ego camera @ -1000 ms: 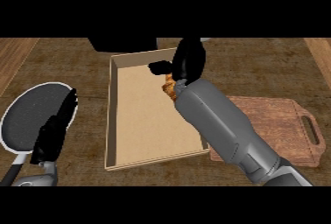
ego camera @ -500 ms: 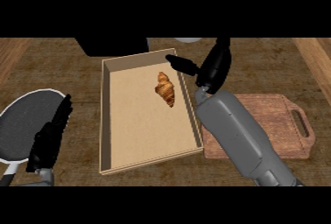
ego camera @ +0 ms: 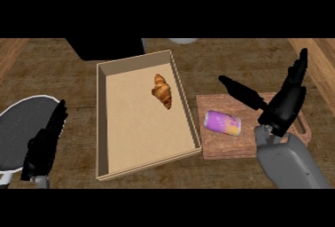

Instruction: Pick the croissant from the cutting board and place it in the cardboard box

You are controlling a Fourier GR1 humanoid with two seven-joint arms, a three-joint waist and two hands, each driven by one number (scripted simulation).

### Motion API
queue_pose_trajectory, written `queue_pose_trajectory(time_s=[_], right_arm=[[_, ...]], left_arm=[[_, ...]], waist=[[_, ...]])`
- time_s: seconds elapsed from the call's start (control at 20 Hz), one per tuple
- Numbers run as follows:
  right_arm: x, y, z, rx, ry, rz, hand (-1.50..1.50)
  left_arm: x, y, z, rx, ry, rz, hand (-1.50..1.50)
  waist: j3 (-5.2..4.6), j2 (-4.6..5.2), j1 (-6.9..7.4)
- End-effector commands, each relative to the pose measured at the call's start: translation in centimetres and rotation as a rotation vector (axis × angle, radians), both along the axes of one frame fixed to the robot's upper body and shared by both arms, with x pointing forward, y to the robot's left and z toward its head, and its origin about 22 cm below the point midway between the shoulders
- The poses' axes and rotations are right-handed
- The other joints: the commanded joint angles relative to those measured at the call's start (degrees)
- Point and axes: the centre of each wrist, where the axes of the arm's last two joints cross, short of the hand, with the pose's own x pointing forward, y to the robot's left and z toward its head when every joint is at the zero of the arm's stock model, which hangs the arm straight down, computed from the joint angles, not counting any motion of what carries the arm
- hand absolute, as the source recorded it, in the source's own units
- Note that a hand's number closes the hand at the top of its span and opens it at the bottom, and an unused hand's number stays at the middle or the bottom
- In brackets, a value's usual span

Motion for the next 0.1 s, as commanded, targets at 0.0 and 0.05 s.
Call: queue_pose_trajectory(time_s=[0.0, 0.05], right_arm=[[-5.8, -3.9, -0.6, -0.026, -0.003, 0.009, -1.5], [-7.1, -4.5, 0.8, -0.031, 0.012, 0.051, -1.5]], left_arm=[[0.8, 0.4, 1.3, 0.017, -0.012, -0.004, 0.0], [0.6, -0.1, 1.0, 0.01, -0.009, -0.016, 0.0]], waist=[[0.04, 0.42, 0.93], [0.02, 0.32, 0.69]])
